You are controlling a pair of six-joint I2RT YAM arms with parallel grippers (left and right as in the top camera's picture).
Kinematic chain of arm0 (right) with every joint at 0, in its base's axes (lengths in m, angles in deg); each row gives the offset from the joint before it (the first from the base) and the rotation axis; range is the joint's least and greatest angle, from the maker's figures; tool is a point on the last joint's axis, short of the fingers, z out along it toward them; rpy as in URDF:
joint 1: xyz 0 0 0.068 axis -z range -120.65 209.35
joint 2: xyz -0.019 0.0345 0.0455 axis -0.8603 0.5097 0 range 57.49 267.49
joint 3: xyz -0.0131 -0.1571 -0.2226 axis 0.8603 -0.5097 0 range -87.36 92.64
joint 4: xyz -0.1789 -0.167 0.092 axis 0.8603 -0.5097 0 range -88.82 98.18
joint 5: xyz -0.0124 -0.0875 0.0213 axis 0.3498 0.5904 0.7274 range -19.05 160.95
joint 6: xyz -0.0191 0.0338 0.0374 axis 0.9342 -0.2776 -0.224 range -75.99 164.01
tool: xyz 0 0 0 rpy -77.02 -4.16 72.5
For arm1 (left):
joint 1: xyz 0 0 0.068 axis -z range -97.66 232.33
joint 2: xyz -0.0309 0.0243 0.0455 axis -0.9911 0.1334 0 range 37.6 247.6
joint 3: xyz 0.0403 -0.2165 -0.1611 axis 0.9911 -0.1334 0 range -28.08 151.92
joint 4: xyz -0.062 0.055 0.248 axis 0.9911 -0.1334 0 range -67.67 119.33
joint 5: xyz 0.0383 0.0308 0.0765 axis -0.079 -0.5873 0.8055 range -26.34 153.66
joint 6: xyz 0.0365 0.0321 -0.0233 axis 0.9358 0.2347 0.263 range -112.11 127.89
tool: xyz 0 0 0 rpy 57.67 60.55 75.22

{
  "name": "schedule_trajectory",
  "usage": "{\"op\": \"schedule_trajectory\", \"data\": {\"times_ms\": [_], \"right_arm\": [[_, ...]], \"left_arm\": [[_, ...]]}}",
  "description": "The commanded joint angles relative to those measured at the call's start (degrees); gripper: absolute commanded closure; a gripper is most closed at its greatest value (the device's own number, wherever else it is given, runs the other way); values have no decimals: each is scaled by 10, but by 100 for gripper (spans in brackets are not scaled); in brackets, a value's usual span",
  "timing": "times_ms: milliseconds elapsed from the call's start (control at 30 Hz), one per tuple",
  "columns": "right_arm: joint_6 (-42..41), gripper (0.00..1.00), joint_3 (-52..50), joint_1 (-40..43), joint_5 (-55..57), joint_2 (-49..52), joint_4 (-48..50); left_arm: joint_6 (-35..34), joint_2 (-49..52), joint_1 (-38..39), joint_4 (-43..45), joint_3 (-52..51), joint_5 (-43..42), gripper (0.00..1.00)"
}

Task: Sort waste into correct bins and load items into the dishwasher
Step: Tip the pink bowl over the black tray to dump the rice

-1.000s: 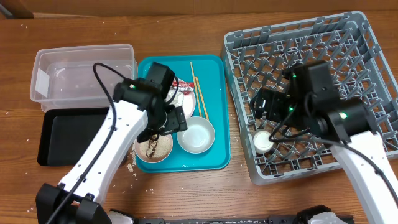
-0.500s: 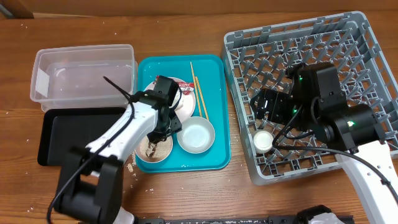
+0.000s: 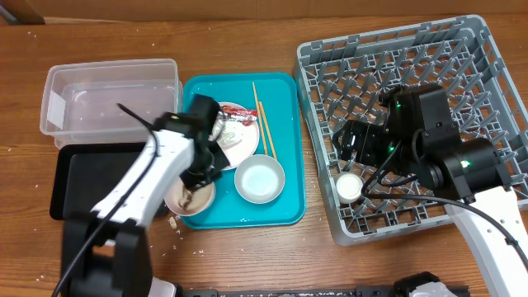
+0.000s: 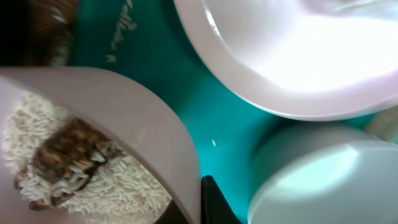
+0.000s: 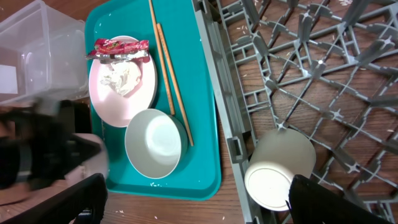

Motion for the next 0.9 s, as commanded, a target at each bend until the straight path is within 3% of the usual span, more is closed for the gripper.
{"op": "schedule_trajectory", "data": {"times_ms": [0, 200, 367, 633, 767, 800, 867], "right_arm": [[-2, 5, 11, 0, -3, 0, 4], [-2, 5, 11, 0, -3, 0, 3], [-3, 5, 11, 0, -3, 0, 3], [-3, 4, 11, 0, -10, 0, -7], [-3, 4, 11, 0, -9, 0, -9], [-3, 3, 11, 0, -9, 0, -9], [-3, 3, 11, 0, -9, 0, -9]], "left_arm": [[155, -67, -88, -5, 71, -121, 96], [290, -63, -265, -17, 82, -343, 96], [438, 18, -439, -83, 82, -522, 96], [632, 196, -536, -231, 82, -690, 94], [681, 242, -568, -269, 82, -699, 83], [683, 250, -584, -286, 82, -701, 62], [696, 250, -591, -307, 82, -711, 60]]}}
